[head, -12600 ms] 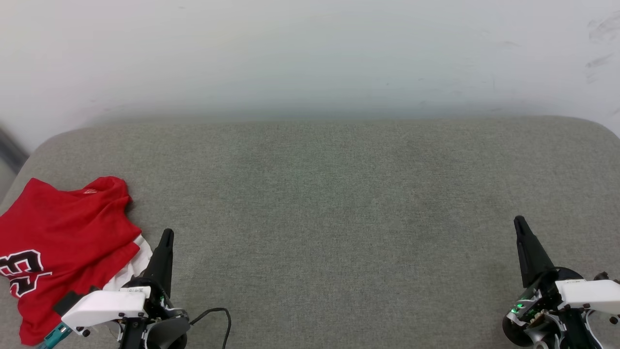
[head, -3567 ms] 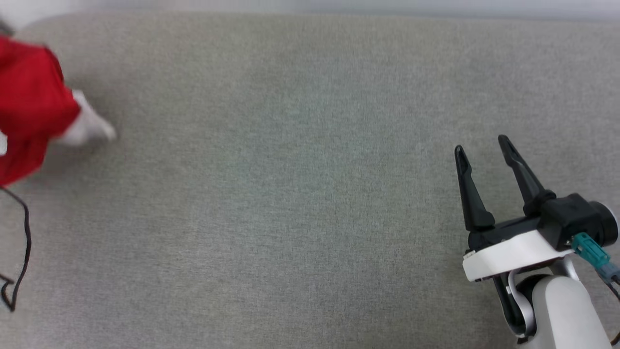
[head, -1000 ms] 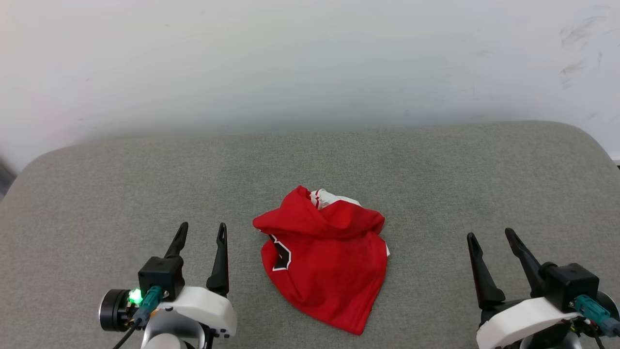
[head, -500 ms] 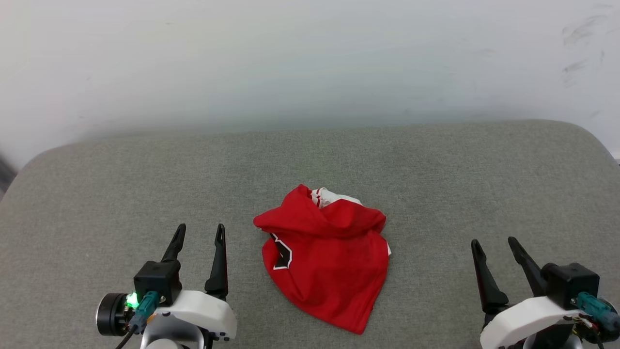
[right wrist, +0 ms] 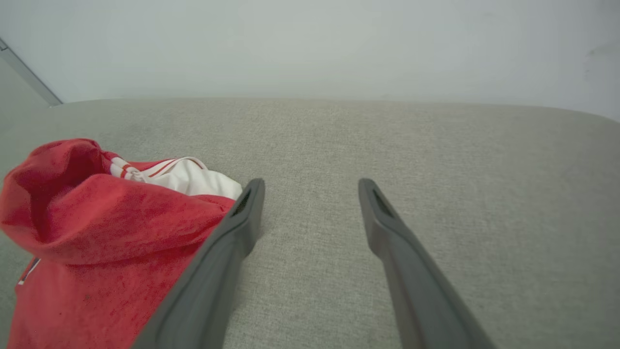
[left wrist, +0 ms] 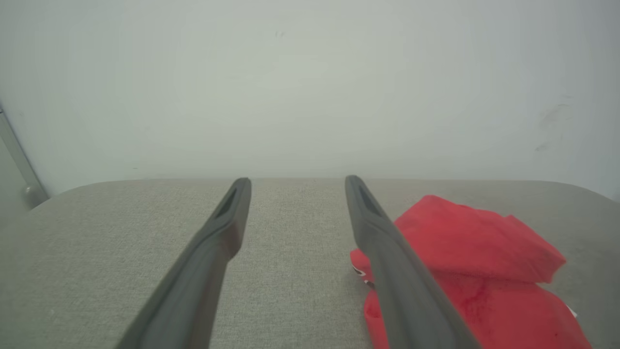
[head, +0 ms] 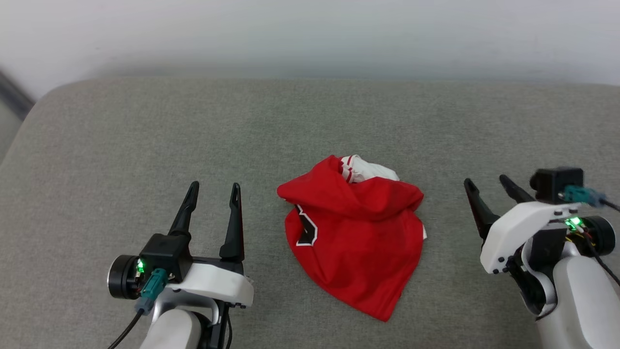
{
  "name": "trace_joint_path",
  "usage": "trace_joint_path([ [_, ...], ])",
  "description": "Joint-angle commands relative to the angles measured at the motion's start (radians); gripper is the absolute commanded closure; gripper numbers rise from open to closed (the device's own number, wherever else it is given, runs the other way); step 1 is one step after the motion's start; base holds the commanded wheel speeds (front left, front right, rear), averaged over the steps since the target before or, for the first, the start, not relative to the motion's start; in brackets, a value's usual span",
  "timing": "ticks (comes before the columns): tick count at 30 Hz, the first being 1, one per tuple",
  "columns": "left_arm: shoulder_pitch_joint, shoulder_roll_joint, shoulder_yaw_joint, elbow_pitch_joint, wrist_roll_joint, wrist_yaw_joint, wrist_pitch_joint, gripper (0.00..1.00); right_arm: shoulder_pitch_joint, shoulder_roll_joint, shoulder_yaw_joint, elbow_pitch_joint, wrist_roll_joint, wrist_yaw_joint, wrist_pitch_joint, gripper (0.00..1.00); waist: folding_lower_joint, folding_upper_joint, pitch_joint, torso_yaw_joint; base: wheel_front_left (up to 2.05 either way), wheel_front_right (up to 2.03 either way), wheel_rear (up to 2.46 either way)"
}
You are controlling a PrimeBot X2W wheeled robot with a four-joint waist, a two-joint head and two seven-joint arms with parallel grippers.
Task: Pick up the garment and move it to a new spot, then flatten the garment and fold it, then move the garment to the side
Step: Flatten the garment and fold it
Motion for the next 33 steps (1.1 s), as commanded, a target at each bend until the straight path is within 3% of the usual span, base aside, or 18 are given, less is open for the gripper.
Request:
trace_joint_path([
  [1,-0.016,-0.003,-0.003,0.003,0.006,-0.006,-0.007,0.0,-0.039,-0.034,0.028,0.033,0.018,0.0,0.077,0.0,-0.0002,-0.0001,0.044,0.043,0.0,0.0,0.0],
  [8,-0.07,-0.03,-0.019,0.024,0.012,-0.026,-0.023,0.0,-0.179,-0.155,0.204,0.139,0.144,0.0,0.37,0.0,-0.0002,-0.0001,0.109,0.107,0.0,0.0,0.0],
  [15,-0.116,-0.055,-0.024,0.044,0.014,-0.043,-0.027,0.0,-0.271,-0.235,0.361,0.23,0.221,0.0,0.395,0.0,-0.0002,-0.0001,0.171,0.15,0.0,0.0,0.0],
  [21,-0.127,-0.065,-0.013,0.059,0.02,-0.051,-0.03,0.0,-0.286,-0.246,0.454,0.355,0.288,0.0,0.432,0.0,-0.0002,-0.0001,0.186,0.16,0.0,0.0,0.0],
  [22,-0.126,-0.067,-0.011,0.06,0.023,-0.053,-0.03,0.0,-0.284,-0.245,0.466,0.369,0.306,0.0,0.443,0.9,-0.0002,-0.0001,0.185,0.16,0.0,0.0,0.0],
  [23,-0.126,-0.067,-0.011,0.06,0.023,-0.053,-0.03,0.0,-0.284,-0.245,0.466,0.369,0.306,0.0,0.443,0.9,-0.0002,-0.0001,0.185,0.16,0.0,0.0,0.0],
  [24,-0.123,-0.068,-0.009,0.062,0.025,-0.053,-0.03,0.0,-0.286,-0.244,0.476,0.374,0.316,0.0,0.444,1.0,-0.0002,-0.0001,0.182,0.158,0.0,0.0,0.0],
  [33,-0.08,-0.063,0.013,0.085,0.036,-0.055,-0.028,0.0,-0.401,-0.282,0.477,0.263,0.293,0.0,0.298,1.0,-0.0002,-0.0001,0.101,0.099,0.0,0.0,0.0],
])
